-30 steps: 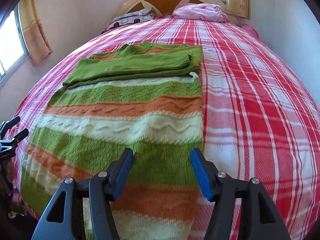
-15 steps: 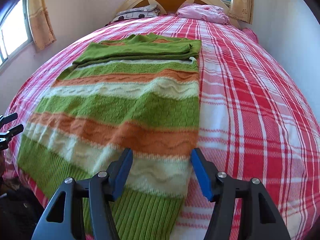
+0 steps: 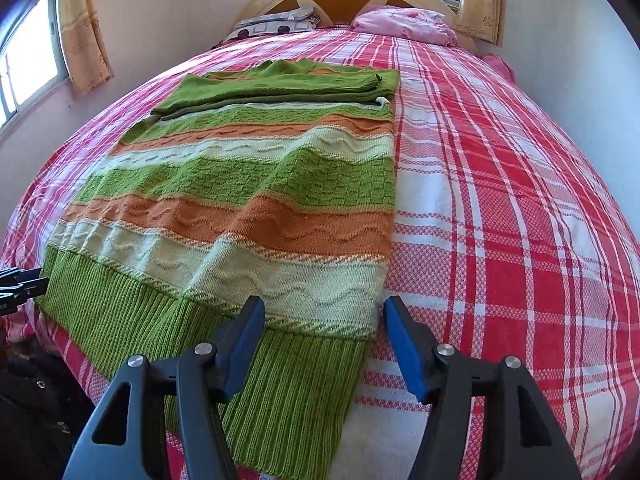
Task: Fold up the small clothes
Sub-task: 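Grasp the ribbed hem with the left gripper while the right gripper grasps it too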
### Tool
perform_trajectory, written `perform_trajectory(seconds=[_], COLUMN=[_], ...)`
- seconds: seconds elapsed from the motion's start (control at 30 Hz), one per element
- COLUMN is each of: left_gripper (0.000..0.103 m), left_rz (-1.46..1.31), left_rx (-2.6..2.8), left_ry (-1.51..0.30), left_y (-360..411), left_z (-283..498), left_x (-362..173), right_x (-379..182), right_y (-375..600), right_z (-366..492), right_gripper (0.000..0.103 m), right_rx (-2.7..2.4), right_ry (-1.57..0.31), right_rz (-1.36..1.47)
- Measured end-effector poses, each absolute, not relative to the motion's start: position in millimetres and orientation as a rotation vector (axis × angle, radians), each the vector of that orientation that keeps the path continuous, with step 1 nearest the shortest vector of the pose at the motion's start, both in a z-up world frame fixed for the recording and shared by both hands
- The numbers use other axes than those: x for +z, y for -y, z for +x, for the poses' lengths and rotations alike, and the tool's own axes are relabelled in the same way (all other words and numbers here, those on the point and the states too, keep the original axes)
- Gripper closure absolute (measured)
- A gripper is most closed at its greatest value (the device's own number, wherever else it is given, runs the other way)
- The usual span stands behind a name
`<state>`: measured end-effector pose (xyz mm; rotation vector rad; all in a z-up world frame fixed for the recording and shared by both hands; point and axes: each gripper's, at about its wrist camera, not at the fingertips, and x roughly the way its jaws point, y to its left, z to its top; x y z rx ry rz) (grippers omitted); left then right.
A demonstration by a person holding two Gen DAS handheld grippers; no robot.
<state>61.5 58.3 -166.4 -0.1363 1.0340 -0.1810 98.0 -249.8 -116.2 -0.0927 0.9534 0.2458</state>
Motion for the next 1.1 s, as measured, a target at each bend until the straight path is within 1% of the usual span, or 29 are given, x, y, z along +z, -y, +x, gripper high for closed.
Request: perform_trajectory(seconds=[0.03, 0.07, 0.1, 0.17, 0.23, 0.27, 0.43, 0.7, 0.83, 0.87, 0.9, 0.93, 0.97, 1.0, 1.1], left_gripper=[0.055, 0.059, 0.069, 0.084, 0.091, 0.097, 0.097, 0.097, 0.095, 0.093, 0.093, 0.093, 0.096, 0.098, 0.098], left_rz=[-0.142, -0.147, -0.15, -0.134, -0.137, -0.138, -0.106, -0.113, -0.117, -0.12, -0.128, -0.128, -0.121, -0.115, -0.139], left_rx=[-0.186, -0.195, -0.2, -0.191, -0.191, -0.194, -0.194, -0.191, -0.191, -0.187, -0.19, -0.196, -0.203, -0.205, -0.216], left_ry=[-1.032, -1.028, -1.024, -1.017, -1.005, -0.997, -0.975, -0.986, -0.976, -0.972, -0.969, -0.967, -0.963, -0.954, -0.896], left_y=[-58.3, -58.6, -58.5, -57.3, -58.2, -58.6, -53.9, -56.1, -56.2, -57.2, -58.4, -58.9, -59.0, -59.8, -66.5], left_z=[61.4, 61.0, 60.3, 59.3, 58.2, 57.4, 55.4, 57.3, 58.2, 58.6, 59.4, 59.3, 59.6, 59.3, 56.7], left_x=[-166.9, -167.2, -167.4, -166.8, -164.7, -163.1, -158.0, -163.7, -166.9, -168.2, -169.0, -169.0, -168.2, -166.5, -153.0], right_x=[-116.1, -115.8, -115.4, -113.8, -110.2, -108.1, -99.9, -111.6, -118.4, -118.3, -118.1, -117.5, -115.5, -111.6, -91.8], right_y=[250.3, 250.8, 251.4, 253.7, 257.3, 259.2, 274.3, 275.0, 264.0, 264.8, 267.2, 272.6, 279.1, 282.3, 285.9], right_z=[97.4, 96.9, 95.6, 93.8, 90.8, 88.9, 75.4, 58.7, 57.2, 56.5, 56.7, 57.4, 56.6, 54.7, 47.6], right_gripper=[0.04, 0.04, 0.04, 0.04, 0.04, 0.04, 0.04, 0.04, 0.042, 0.053, 0.08, 0.091, 0.093, 0.093, 0.094], right_rx=[0.246, 0.246, 0.247, 0.249, 0.247, 0.245, 0.229, 0.312, 0.301, 0.299, 0.312, 0.344, 0.366, 0.364, 0.37], right_ry=[-0.955, -0.957, -0.959, -0.965, -0.966, -0.967, -0.973, -1.028, -1.004, -1.001, -1.001, -1.0, -0.981, -0.95, -0.847], right_rz=[-0.089, -0.085, -0.081, -0.068, -0.054, -0.052, -0.012, 0.093, 0.055, 0.055, 0.071, 0.122, 0.183, 0.199, 0.208])
